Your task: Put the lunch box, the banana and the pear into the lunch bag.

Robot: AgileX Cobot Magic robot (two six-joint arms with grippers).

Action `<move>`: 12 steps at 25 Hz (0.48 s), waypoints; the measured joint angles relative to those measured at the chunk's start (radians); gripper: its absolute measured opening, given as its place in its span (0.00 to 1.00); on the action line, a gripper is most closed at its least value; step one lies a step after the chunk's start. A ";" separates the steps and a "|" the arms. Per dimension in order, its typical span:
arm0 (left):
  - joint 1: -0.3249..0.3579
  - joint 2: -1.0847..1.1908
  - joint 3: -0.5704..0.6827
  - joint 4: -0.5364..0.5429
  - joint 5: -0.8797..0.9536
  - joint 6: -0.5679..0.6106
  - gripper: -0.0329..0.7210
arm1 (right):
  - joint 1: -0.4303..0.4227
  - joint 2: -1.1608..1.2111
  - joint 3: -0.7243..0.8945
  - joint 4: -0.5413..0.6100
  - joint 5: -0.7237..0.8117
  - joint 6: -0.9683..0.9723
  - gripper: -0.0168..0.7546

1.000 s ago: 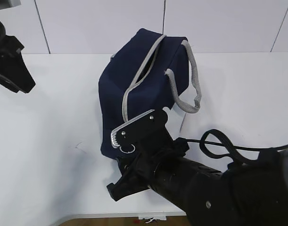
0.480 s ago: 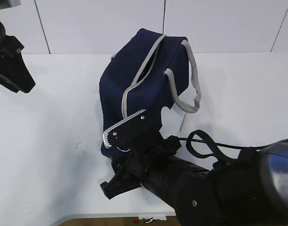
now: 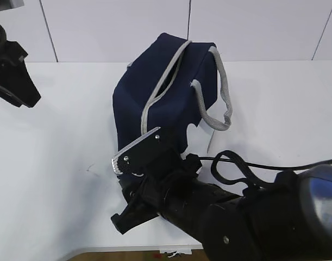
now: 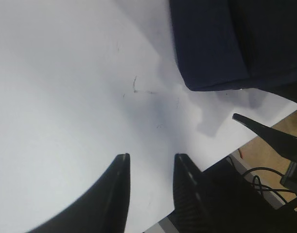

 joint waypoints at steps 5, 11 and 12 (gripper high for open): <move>0.000 0.000 0.000 0.000 0.000 0.000 0.35 | 0.000 0.000 0.000 -0.029 0.000 0.039 0.47; 0.000 0.000 0.000 0.000 0.000 0.000 0.35 | 0.000 0.024 -0.001 -0.033 0.000 0.061 0.45; 0.000 0.000 0.000 0.000 0.000 0.000 0.35 | 0.000 0.029 -0.001 -0.033 -0.001 0.060 0.45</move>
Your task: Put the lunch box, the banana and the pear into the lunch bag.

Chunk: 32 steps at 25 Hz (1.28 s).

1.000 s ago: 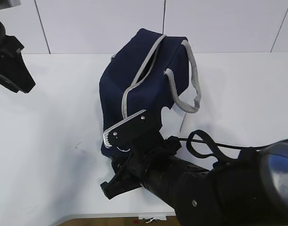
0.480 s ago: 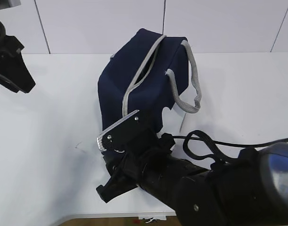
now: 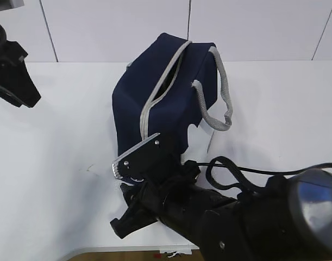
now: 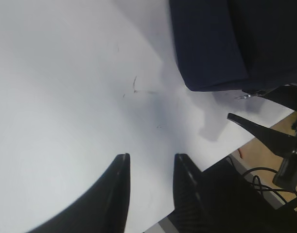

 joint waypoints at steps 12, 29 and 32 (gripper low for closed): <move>0.000 0.000 0.000 0.000 0.000 0.000 0.35 | 0.000 0.019 -0.002 0.000 -0.060 0.002 0.45; 0.000 0.000 0.000 0.000 0.000 0.000 0.35 | 0.000 0.019 -0.002 0.000 -0.066 0.005 0.33; 0.000 0.000 0.000 0.000 0.000 0.000 0.35 | 0.000 0.019 -0.002 0.003 -0.066 0.005 0.33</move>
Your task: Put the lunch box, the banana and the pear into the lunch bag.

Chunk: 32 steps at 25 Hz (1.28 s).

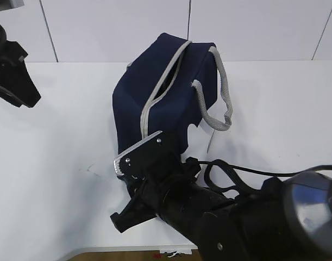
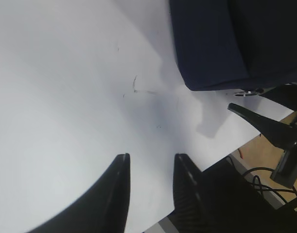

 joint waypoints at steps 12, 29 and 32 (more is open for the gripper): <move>0.000 0.000 0.000 0.000 0.000 0.000 0.35 | 0.000 0.000 0.000 0.040 -0.003 0.000 0.33; 0.000 0.000 0.000 0.000 0.000 0.000 0.35 | 0.000 -0.025 0.000 0.044 0.034 0.000 0.32; 0.000 0.000 0.000 0.000 0.000 0.000 0.35 | 0.000 -0.025 0.000 0.044 0.040 0.000 0.32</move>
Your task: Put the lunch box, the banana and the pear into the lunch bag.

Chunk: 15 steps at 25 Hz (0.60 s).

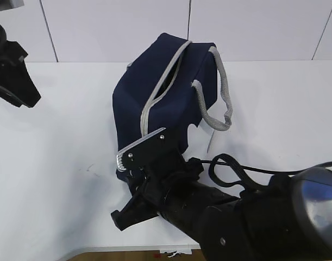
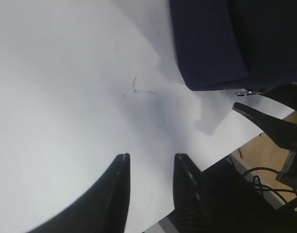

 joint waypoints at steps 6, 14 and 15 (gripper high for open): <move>0.000 0.000 0.000 0.000 0.000 0.000 0.35 | 0.000 0.000 0.000 0.000 0.013 0.000 0.32; 0.000 0.000 0.000 0.000 0.000 0.000 0.35 | 0.000 0.000 0.000 0.000 0.019 0.001 0.24; 0.000 0.000 0.000 0.000 0.000 0.000 0.35 | 0.000 0.000 0.000 0.000 0.019 0.001 0.22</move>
